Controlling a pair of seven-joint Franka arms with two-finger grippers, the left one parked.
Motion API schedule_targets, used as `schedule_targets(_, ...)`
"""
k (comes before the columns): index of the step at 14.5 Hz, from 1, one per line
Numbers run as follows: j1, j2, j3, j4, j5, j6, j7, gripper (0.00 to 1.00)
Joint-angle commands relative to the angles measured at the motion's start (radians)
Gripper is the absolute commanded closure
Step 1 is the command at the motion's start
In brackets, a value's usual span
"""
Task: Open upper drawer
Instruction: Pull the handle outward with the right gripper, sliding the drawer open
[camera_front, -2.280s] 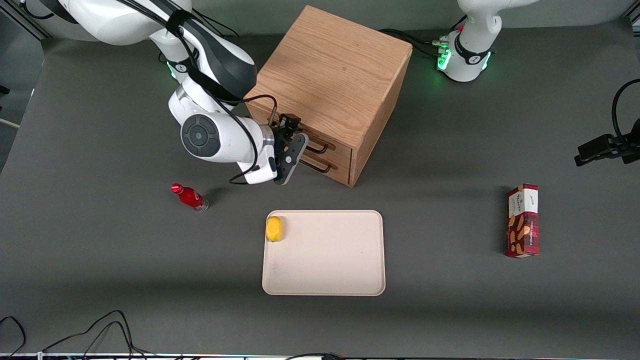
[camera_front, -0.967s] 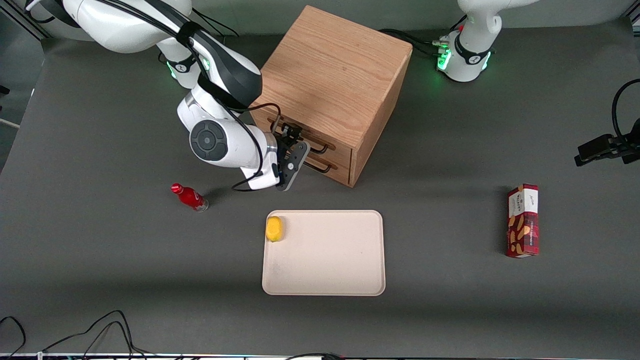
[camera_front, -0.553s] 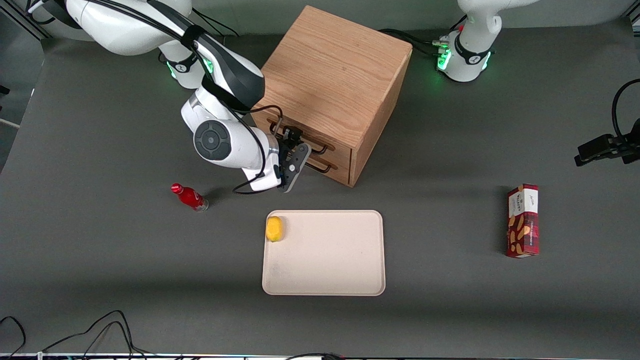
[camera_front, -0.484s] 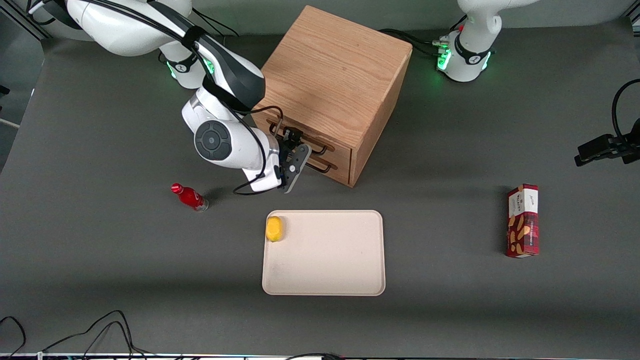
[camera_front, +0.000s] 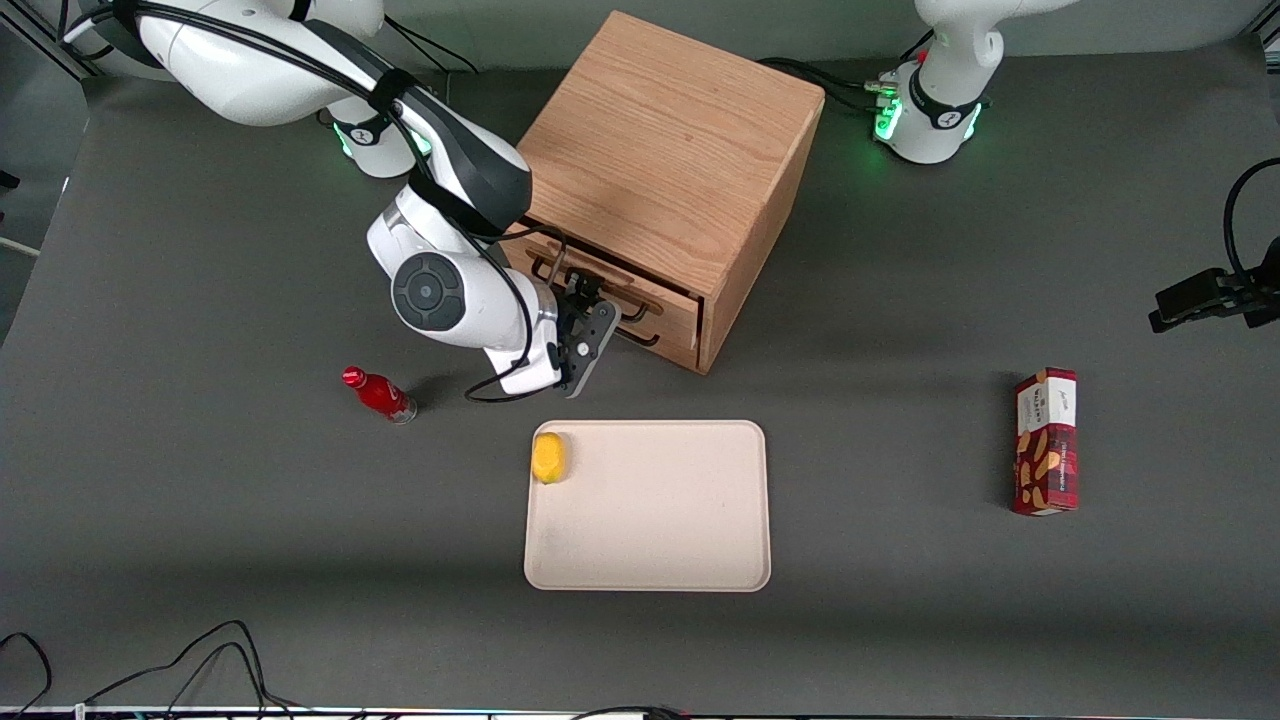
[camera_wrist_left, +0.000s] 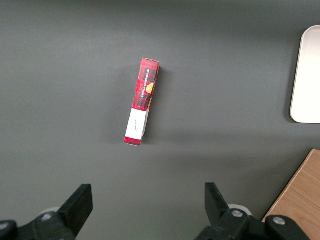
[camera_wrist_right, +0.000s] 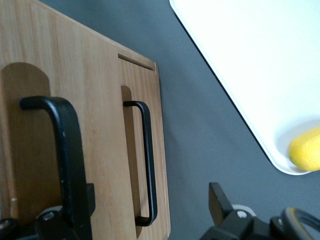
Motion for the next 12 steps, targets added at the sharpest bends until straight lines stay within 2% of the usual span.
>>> schedule_targets(1,0.006,0.026,-0.003,0.03,-0.03,0.006,-0.012,0.0)
schedule_targets(9,0.001,0.039,-0.021,0.091,-0.031,-0.008,-0.023,0.0)
schedule_targets(12,-0.007,0.047,-0.021,0.102,-0.051,-0.014,-0.023,0.0)
